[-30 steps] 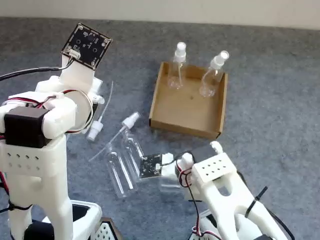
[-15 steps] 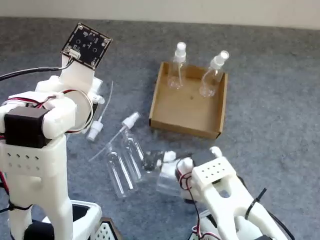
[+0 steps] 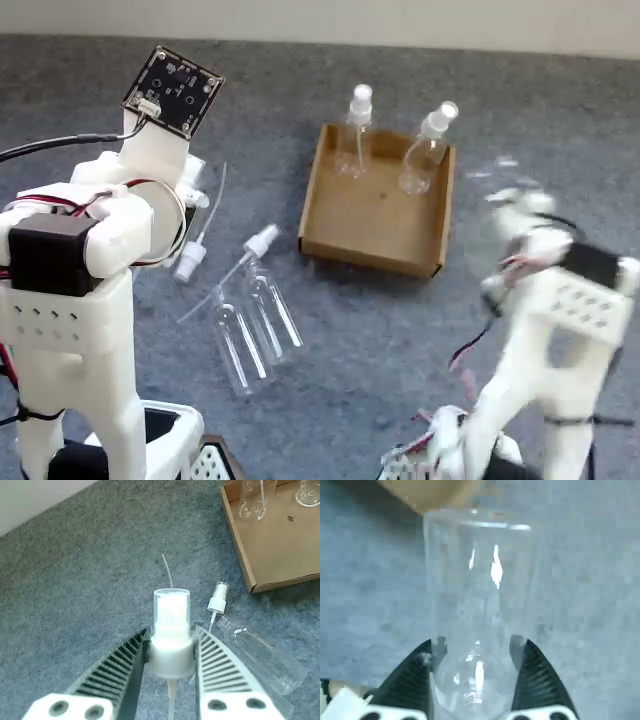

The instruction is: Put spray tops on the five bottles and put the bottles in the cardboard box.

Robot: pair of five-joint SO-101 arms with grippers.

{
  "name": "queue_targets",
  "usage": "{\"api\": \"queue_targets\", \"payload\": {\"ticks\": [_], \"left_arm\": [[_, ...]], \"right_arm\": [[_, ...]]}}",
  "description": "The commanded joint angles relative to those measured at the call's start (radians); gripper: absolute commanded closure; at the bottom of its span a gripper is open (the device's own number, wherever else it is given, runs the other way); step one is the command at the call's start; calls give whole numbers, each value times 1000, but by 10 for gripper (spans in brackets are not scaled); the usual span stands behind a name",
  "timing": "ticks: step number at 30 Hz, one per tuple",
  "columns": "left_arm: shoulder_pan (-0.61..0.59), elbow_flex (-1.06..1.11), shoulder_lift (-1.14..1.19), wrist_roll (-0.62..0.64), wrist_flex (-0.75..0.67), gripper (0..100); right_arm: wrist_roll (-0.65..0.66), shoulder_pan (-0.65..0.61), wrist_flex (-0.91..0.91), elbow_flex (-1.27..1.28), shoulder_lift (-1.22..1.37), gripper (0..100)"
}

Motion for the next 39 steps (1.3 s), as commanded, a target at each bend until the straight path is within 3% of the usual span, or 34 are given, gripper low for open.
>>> {"api": "queue_targets", "payload": {"ticks": [1,9,13,17,24,30,34,39], "left_arm": [[-13,1,-15,-2,-20,954],[-16,1,-19,-2,-14,954],[-16,1,-21,-2,-14,954],[-16,1,-21,-2,-14,954],[-16,1,-21,-5,-14,954],[-16,1,-21,-5,-14,954],[-16,1,-21,-5,-15,954],[-35,1,-21,-6,-15,954]], "right_arm": [[-52,166,-99,-108,248,995],[-302,289,-71,-615,802,995],[-316,295,64,-852,987,991],[-393,297,125,-1012,1130,913],[-396,295,191,-1113,1236,800],[-390,295,265,-1142,1158,745],[-371,297,288,-1175,1087,764],[-198,369,288,-1194,1003,981]]}}
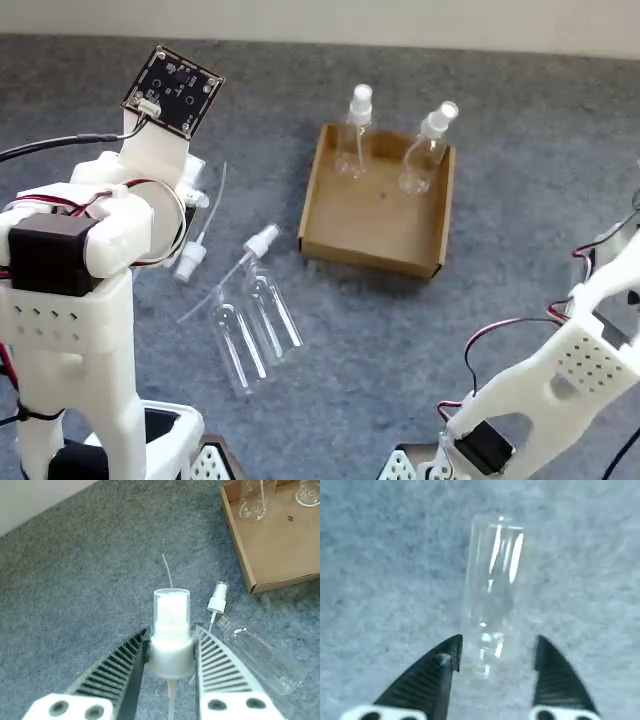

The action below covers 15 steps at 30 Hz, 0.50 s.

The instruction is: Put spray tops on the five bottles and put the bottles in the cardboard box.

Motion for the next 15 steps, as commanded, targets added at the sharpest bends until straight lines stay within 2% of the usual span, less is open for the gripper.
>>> {"api": "queue_targets", "payload": {"ticks": [1,4,8,15], "left_arm": [[-47,1,-21,-6,-18,954],[-79,1,-19,-6,-21,954],[-82,1,-21,-6,-21,954],[-81,1,-21,-6,-20,954]], "right_arm": [[146,82,7,-47,-105,998],[264,162,-30,-45,-91,994],[310,214,-117,-41,-18,995],[310,160,-119,-41,120,995]]}}
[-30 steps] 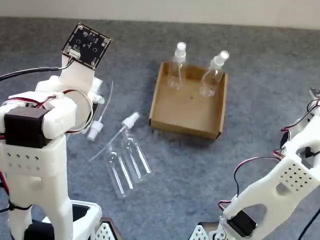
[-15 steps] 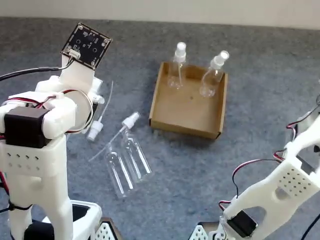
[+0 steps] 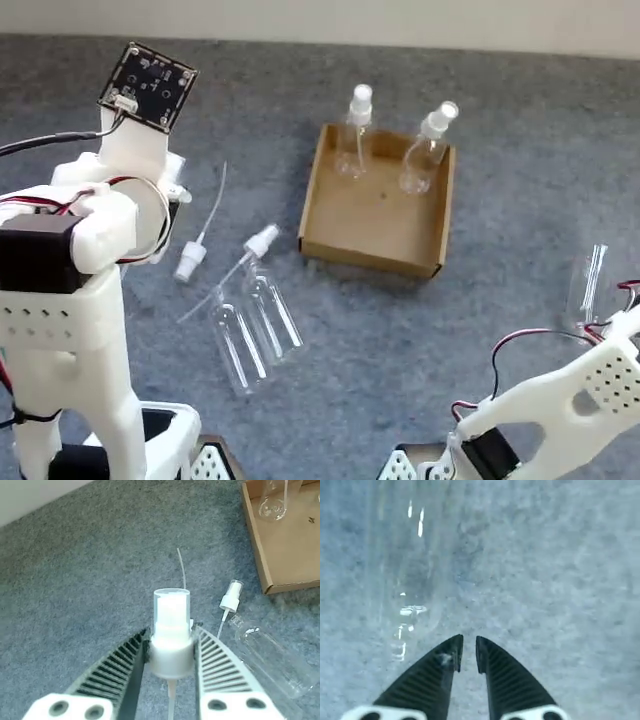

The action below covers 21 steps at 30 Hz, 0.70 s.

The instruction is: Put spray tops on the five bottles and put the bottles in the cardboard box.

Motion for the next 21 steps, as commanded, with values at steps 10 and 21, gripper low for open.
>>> {"api": "queue_targets", "payload": {"ticks": [10,21], "left_arm": [[-10,1,-21,-6,-20,954],[-8,1,-13,-6,-21,954]], "right_arm": [[-40,-163,-1,-27,67,995],[-40,-196,110,-10,53,995]]}}
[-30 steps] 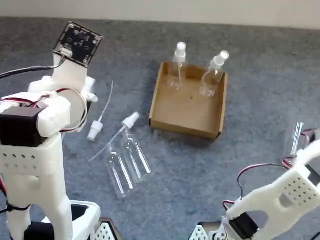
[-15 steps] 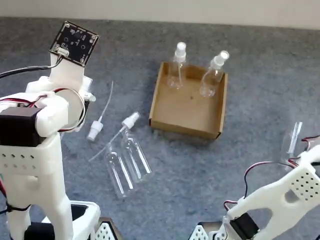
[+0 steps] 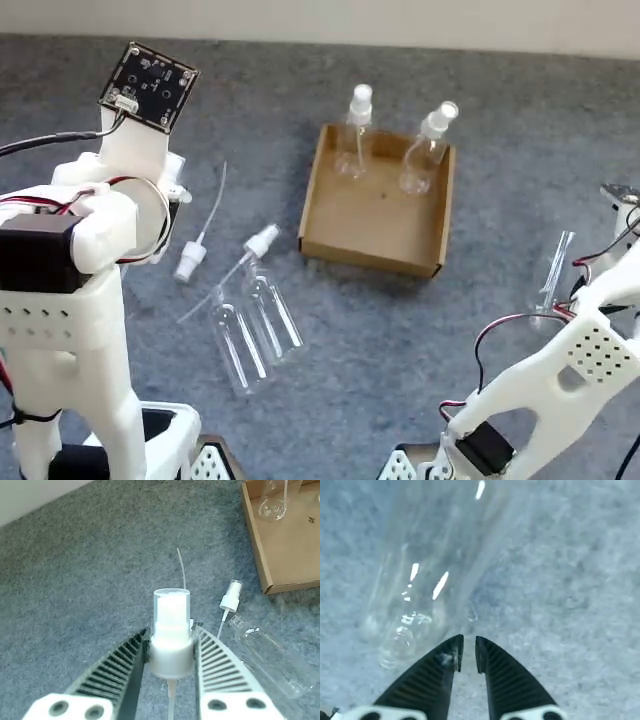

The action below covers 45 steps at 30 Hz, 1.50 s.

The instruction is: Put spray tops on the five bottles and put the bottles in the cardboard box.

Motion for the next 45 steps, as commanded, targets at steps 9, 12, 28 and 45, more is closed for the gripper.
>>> {"api": "queue_targets", "payload": {"ticks": [9,12,28,45], "left_arm": [[-8,2,-13,-6,-21,954],[-12,2,-13,-5,-21,954],[-15,2,-13,0,-15,954],[-16,2,-13,74,-14,954]], "right_arm": [[126,-140,38,-102,-312,995],[310,-202,38,-62,-372,994],[1341,-113,-35,27,-340,622],[1846,-45,-15,27,-265,623]]}}
